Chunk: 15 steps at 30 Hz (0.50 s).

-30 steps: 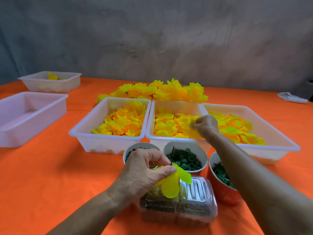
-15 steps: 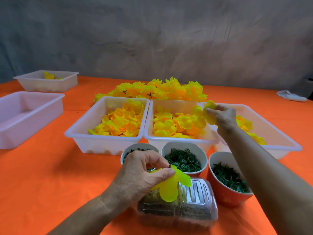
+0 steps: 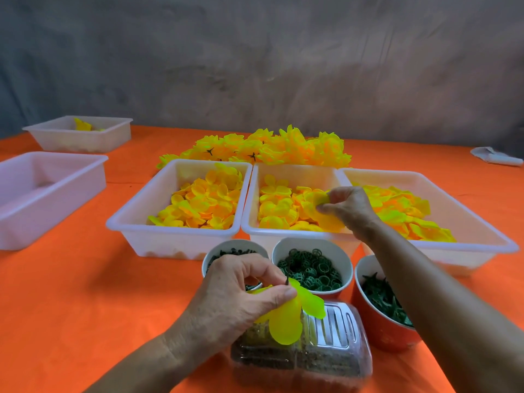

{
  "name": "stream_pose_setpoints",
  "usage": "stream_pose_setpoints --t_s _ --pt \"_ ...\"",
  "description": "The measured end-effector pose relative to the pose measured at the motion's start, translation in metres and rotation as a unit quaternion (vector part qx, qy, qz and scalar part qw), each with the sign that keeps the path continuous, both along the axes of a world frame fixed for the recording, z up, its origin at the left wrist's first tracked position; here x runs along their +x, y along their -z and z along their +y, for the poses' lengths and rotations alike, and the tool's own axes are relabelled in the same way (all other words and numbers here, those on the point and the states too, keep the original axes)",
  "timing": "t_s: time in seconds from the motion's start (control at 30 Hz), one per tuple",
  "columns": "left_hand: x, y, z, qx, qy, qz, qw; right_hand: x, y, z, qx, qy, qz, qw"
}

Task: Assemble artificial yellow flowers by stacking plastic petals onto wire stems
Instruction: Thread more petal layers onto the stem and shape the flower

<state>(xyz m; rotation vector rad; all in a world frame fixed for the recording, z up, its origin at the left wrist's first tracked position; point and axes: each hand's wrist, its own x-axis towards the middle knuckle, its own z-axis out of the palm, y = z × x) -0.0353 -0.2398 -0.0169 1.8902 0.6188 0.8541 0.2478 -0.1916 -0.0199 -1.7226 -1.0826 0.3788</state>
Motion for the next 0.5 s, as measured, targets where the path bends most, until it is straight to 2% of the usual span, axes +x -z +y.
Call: stream_pose_setpoints --t_s 0.17,0.3,0.4,0.47,0.5 --pt "-0.001 0.002 0.001 0.003 0.008 -0.001 1.000 -0.005 0.000 0.004 -0.082 -0.030 -0.073 0.994" --pt "0.000 0.002 0.002 0.003 0.002 -0.007 1.000 -0.011 -0.004 0.008 -0.158 -0.070 -0.159 0.972" --pt "0.001 0.002 0.001 0.001 0.008 -0.015 1.000 -0.020 -0.006 0.017 -0.110 -0.081 -0.108 0.985" --pt "0.001 0.002 0.002 -0.004 0.009 -0.020 1.000 -0.029 -0.005 0.032 -0.111 -0.040 -0.163 0.980" --pt "0.001 0.003 0.002 -0.006 0.009 -0.022 1.000 -0.035 -0.003 0.039 -0.150 -0.028 -0.207 0.966"
